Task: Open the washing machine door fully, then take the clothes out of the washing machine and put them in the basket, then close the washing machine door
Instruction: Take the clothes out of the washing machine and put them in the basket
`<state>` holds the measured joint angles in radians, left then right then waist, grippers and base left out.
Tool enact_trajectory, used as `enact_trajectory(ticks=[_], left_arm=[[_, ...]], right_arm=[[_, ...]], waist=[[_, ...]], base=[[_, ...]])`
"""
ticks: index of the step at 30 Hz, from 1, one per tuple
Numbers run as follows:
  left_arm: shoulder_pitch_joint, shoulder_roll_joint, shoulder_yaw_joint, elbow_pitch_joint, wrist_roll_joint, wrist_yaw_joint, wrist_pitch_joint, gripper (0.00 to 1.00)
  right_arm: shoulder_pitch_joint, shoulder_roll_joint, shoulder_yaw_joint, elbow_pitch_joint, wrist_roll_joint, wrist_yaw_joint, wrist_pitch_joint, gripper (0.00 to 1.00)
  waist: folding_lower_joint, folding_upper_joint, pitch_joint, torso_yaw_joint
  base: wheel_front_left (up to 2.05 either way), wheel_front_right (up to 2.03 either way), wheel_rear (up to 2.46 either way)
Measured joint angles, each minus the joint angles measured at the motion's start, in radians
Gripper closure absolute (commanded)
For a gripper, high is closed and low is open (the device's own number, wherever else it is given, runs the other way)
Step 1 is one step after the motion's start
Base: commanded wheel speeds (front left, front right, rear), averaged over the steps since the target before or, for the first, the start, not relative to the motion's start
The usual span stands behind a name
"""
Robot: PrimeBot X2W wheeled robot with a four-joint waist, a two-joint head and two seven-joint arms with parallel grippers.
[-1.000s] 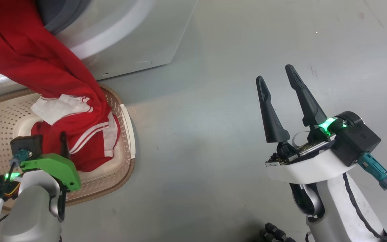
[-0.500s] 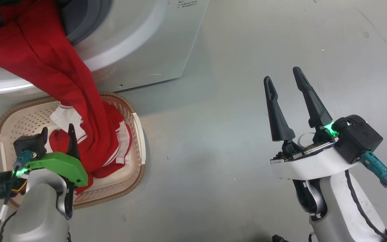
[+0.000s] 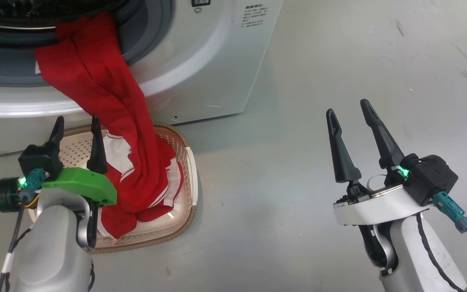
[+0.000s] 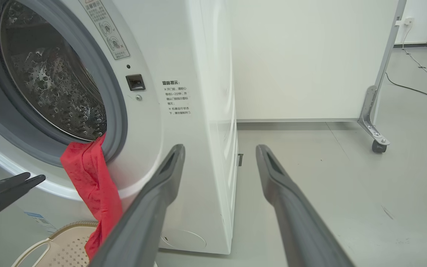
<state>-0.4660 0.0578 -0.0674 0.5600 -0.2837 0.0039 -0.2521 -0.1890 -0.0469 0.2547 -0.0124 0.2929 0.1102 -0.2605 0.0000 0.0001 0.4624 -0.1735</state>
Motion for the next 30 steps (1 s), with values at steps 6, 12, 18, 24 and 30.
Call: enact_trajectory(ticks=[6,12,18,24,30], left_arm=[[0.063,-0.007,-0.022,-0.113,0.035,0.000,0.000,0.00],[0.139,-0.008,-0.046,-0.205,0.074,0.000,0.000,0.00],[0.217,-0.010,-0.057,-0.268,0.082,0.003,0.000,0.00],[0.271,-0.011,-0.069,-0.323,0.083,0.011,0.000,0.00],[0.326,-0.012,-0.079,-0.370,0.086,0.023,0.000,0.00]], right_arm=[[0.019,0.000,-0.006,0.019,-0.007,0.000,0.000,0.00],[0.043,0.000,-0.013,0.031,-0.014,0.000,0.000,0.00],[0.061,0.000,-0.027,0.048,-0.014,0.000,0.000,0.00],[0.093,0.000,-0.043,0.053,-0.014,-0.008,0.000,0.00],[0.102,0.000,-0.041,0.055,-0.014,-0.008,0.000,0.00]], waist=[[0.0000,0.0000,-0.036,0.029],[0.0000,0.0000,-0.074,0.049],[0.0000,0.0000,-0.108,0.065],[0.0000,0.0000,-0.142,0.080],[0.0000,0.0000,-0.171,0.092]], base=[[0.00,0.00,0.00],[0.00,0.00,0.00],[0.00,0.00,0.00],[0.00,0.00,0.00],[0.00,0.00,0.00]])
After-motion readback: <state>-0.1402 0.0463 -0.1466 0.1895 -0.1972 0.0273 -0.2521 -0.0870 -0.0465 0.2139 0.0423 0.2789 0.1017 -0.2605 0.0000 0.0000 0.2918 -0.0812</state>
